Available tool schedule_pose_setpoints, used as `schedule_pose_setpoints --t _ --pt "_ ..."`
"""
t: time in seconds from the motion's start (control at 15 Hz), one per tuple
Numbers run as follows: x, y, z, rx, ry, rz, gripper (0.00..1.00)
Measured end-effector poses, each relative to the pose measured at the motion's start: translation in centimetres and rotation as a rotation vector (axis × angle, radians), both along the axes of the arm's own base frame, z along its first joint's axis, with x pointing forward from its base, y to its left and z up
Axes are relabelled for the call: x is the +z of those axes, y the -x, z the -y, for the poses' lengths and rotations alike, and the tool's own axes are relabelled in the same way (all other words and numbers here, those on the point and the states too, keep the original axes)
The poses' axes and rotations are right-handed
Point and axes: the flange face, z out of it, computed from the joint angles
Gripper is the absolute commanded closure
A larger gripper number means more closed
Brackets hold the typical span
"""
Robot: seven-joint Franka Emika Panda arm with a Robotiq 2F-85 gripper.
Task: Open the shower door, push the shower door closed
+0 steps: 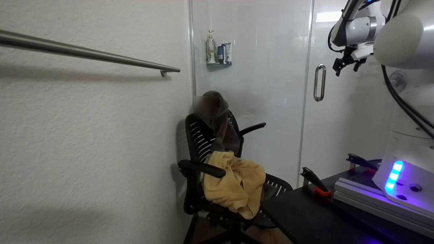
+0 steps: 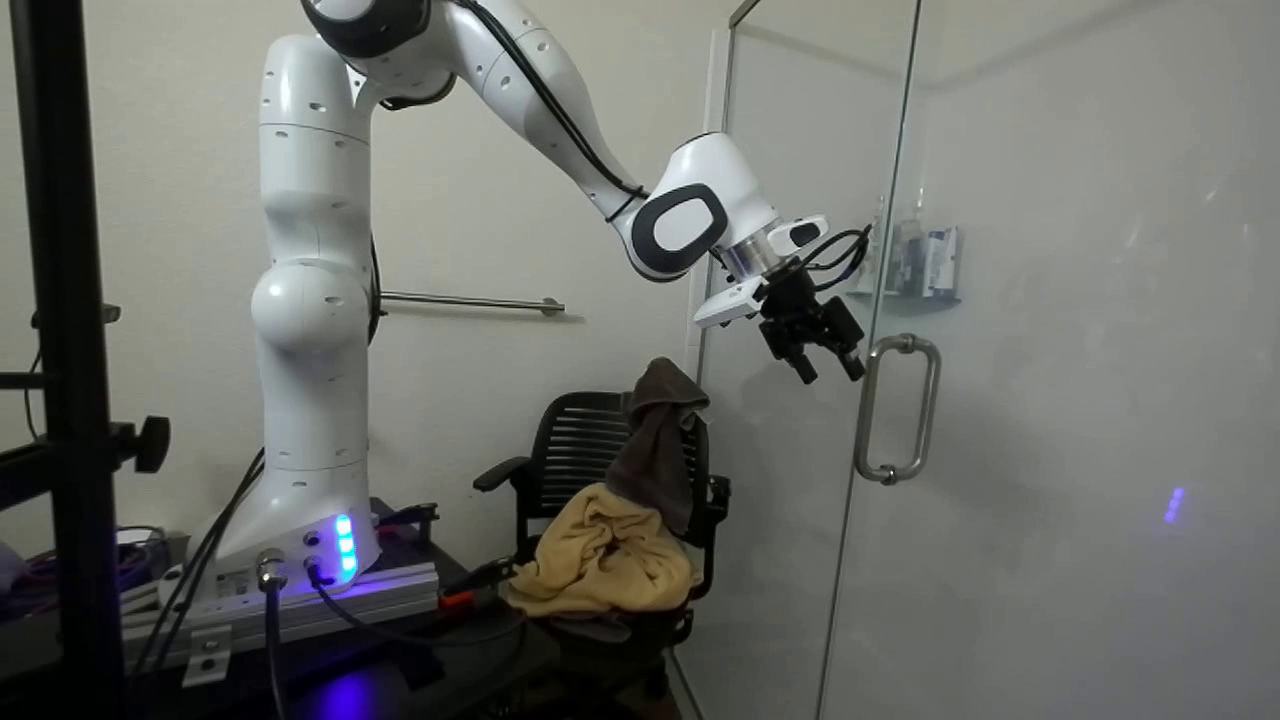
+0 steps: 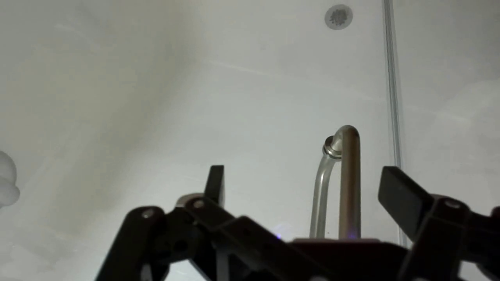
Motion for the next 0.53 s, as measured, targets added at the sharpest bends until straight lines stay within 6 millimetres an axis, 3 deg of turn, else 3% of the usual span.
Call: schedule_pose_setpoints --t 0.33,0.53 --pt "-0.1 -0.7 0.3 -0.030 -0.021 0.026 0.00" --pt "0.3 -3.6 0.9 -0.039 -0.045 0.082 0.00"
